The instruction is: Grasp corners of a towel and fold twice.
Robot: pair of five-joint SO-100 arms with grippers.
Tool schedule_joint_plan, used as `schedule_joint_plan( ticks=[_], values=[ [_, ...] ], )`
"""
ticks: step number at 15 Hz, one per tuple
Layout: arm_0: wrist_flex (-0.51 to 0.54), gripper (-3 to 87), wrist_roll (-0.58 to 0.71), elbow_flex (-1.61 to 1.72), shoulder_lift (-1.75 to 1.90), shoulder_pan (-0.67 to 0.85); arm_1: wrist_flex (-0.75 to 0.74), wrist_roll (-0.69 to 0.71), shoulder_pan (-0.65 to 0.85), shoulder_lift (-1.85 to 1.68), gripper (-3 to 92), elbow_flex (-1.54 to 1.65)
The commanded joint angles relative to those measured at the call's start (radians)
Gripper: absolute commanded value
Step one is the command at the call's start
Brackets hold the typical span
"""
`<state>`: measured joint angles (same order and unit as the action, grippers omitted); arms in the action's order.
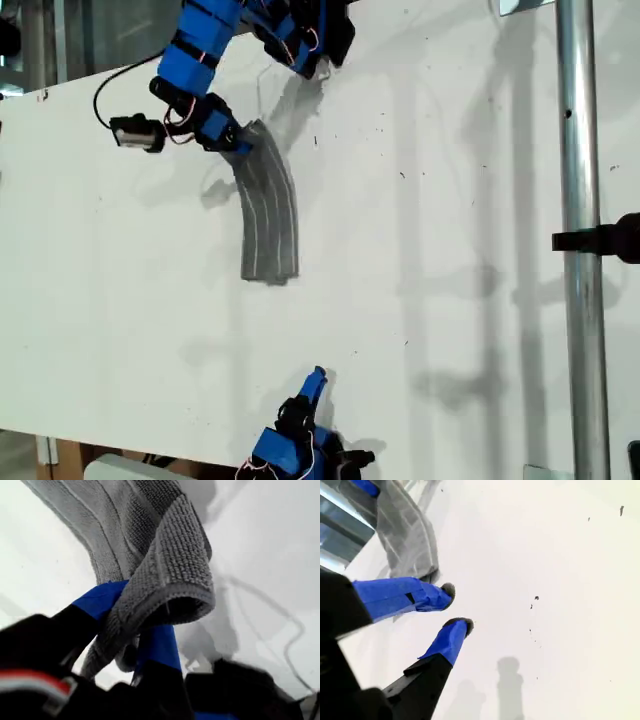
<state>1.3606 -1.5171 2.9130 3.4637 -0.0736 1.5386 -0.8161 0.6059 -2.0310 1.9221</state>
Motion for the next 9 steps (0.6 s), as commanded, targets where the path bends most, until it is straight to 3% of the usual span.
schedule_joint_plan(
  ticks=[1,4,6,9],
  values=[
    [-0.023,9.0,0.011,-0.005,0.006,-0.002,0.172,-0.112,-0.075,-0.091,-0.2,-0.043],
    [-0.029,8.7,0.020,0.002,0.006,0.000,-0.035,-0.115,-0.215,0.284,-0.2,-0.314],
    [-0.025,8.7,0.017,-0.005,0.006,-0.003,-0.123,-0.106,-0.247,0.592,-0.2,-0.532],
    [-0.028,8.1,0.012,0.011,0.006,-0.006,-0.327,-0.109,-0.262,0.749,0.0,-0.592]
  ],
)
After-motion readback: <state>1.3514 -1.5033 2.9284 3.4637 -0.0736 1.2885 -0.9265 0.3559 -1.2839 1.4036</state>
